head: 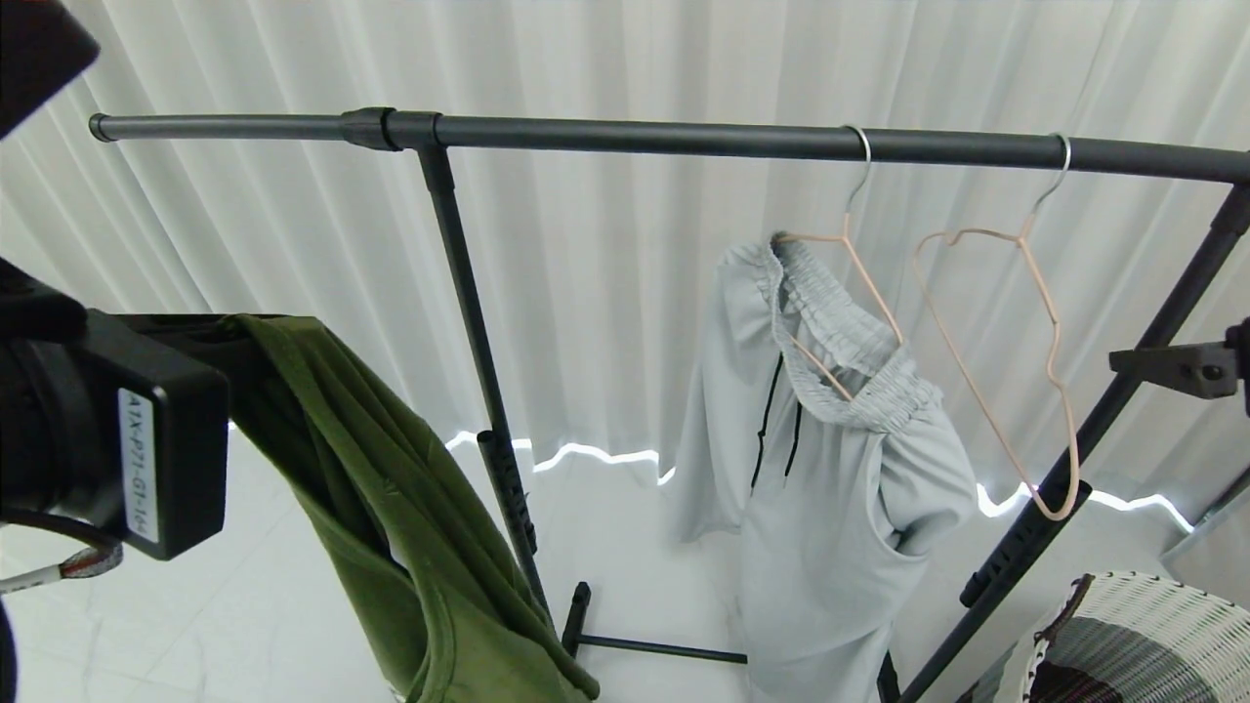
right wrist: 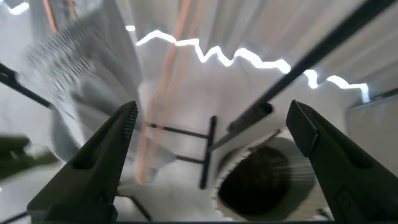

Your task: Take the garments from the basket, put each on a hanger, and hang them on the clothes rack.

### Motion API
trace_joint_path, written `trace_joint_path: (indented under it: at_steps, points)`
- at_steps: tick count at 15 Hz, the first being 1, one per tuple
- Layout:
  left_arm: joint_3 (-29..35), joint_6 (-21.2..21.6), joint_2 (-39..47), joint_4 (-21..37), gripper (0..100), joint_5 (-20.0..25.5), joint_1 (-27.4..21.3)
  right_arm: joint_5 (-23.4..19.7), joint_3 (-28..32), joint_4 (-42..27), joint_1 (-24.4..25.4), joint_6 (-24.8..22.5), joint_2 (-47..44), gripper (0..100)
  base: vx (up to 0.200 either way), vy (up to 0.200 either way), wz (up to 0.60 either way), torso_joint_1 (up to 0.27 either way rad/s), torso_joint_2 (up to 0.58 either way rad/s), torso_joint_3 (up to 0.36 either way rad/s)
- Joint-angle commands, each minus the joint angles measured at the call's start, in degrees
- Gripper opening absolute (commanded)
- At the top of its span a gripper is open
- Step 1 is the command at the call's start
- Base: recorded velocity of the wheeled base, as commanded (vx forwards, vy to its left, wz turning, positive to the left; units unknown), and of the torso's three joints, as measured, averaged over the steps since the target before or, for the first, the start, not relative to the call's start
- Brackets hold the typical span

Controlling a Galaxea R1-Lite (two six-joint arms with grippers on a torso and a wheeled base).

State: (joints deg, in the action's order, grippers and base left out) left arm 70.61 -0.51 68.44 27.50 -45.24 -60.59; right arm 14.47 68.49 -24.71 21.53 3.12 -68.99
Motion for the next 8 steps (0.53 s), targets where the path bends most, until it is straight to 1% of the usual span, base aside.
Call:
trace_joint_path:
  at_steps: [1, 3, 5, 7, 8]
  points:
    - [-0.73, -0.02, -1.64, 0.01, 0, -0.02, -0.58, 0.47, 4.9, 0.01, 2.55, 4.7, -8.8, 100, 0.0, 0.0, 0.0, 0.0, 0.0, 0.0]
    - [-1.44, -0.02, -1.9, 0.01, 0, -0.02, -0.85, 0.56, 7.01, 0.01, 2.47, 5.49, -12.58, 100, 0.0, 0.0, 0.0, 0.0, 0.0, 0.0]
    - [-1.88, -0.02, -1.9, 0.01, 0, -0.02, -0.85, 0.65, 7.71, -0.07, 2.29, 8.04, -15.39, 100, 0.0, 0.0, 0.0, 0.0, 0.0, 0.0]
    - [-2.49, -0.1, -1.9, 0.01, 0, -0.02, -0.85, 2.4, 7.54, -0.07, 2.38, 9.89, -16.88, 100, 0.0, 0.0, 0.0, 0.0, 0.0, 0.0]
    - [-3.11, -0.1, -2.08, -0.34, 0, -0.02, -0.85, 4.51, 7.27, 0.01, 2.55, 11.56, -18.03, 100, 0.0, 0.0, 0.0, 0.0, 0.0, 0.0]
